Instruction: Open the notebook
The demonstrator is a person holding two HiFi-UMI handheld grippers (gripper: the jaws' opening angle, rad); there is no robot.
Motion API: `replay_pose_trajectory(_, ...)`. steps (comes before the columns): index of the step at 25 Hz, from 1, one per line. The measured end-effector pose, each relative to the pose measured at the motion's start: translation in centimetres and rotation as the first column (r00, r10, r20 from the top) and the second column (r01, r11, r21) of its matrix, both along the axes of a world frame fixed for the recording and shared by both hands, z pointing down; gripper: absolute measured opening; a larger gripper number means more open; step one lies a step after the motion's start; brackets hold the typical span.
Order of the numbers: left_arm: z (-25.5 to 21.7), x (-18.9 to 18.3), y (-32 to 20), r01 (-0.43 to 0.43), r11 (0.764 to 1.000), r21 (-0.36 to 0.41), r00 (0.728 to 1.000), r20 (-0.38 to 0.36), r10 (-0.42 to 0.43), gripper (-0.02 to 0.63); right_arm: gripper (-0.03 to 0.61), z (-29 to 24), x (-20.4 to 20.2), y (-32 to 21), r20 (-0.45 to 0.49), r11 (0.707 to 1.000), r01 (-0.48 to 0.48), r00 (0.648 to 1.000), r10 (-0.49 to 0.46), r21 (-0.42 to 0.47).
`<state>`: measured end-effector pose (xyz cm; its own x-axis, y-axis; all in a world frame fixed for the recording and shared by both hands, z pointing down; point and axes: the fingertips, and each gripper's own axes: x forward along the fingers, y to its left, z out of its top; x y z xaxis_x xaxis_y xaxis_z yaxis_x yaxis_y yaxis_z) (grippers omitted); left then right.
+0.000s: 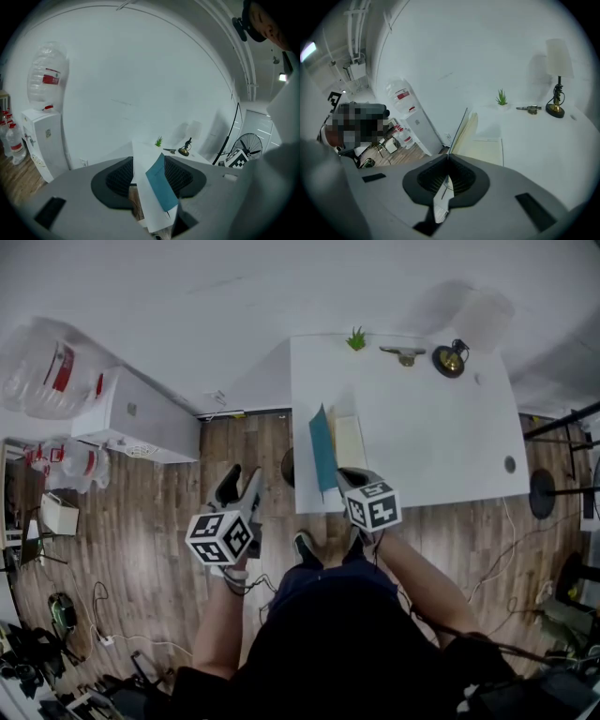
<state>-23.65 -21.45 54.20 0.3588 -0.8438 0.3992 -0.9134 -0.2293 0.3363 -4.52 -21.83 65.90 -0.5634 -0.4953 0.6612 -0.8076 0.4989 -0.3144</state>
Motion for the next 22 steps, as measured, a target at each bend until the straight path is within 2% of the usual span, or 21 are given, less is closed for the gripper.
replay_pose_trajectory(5,0.6,-0.7,0.7,0.01,1.0,-0.014,1.0,-0.002,-0.01,0.206,0.012,-0.2,-5.2,0.8,0.003,0.994,0.103,0.995,-0.103,0.038)
replay_pose_trajectory(9,0.9,-2.5,1.5,0.044,0.999,-0.027,0.999,-0.005,-0.044,0.204,0.015,0.9,-10.1,1.6,-0.012,0.977,0.208,0.978,-0.208,0.044)
replay_pose_trajectory(16,2.3,-5.9,3.1,0.094,0.993,-0.064,0.995,-0.003,-0.095,0.202,0.017,5.0,-16.2,2.8,-0.107,0.943,0.332,0.937,-0.333,-0.02)
replay_pose_trajectory(22,3.4,-7.5,4.0,0.114,0.989,-0.097,0.993,-0.007,-0.115,0.201,0.017,9.4,-18.2,3.4,-0.175,0.92,0.379,0.904,-0.391,-0.097)
